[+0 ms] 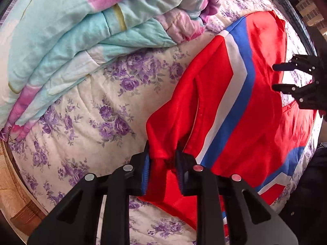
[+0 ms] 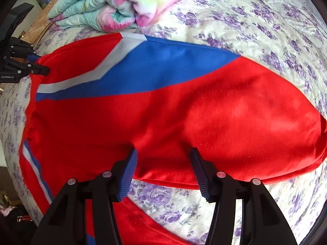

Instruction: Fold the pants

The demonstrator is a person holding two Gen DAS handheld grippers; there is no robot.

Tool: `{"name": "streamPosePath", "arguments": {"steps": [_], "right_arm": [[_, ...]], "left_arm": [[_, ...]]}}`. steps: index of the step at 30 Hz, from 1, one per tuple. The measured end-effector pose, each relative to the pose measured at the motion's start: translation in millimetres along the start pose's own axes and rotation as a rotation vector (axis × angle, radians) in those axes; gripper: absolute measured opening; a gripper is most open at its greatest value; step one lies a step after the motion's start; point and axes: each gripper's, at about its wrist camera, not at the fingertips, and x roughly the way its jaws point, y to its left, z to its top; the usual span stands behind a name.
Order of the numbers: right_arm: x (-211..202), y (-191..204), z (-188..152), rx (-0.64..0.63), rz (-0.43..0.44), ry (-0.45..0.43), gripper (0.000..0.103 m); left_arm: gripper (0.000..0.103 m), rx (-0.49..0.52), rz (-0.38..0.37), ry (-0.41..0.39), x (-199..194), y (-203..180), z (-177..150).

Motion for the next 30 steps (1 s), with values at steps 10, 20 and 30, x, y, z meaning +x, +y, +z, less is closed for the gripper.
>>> {"name": "streamPosePath", "arguments": {"steps": [10,20,30], "right_arm": [[5,1,106,-0.483,0.115,-0.021,0.092],[58,4,117,-0.548,0.201,0.132,0.040],[-25,5,81,-0.533,0.240,0.053,0.006]], "left_arm": [[0.021,-0.029,-0.003,-0.041,-30,7,-25],[0.021,-0.061,-0.004,-0.060,-52,-1,-46],[0.021,-0.058,0.022,-0.074,-77,0,-49]]}}
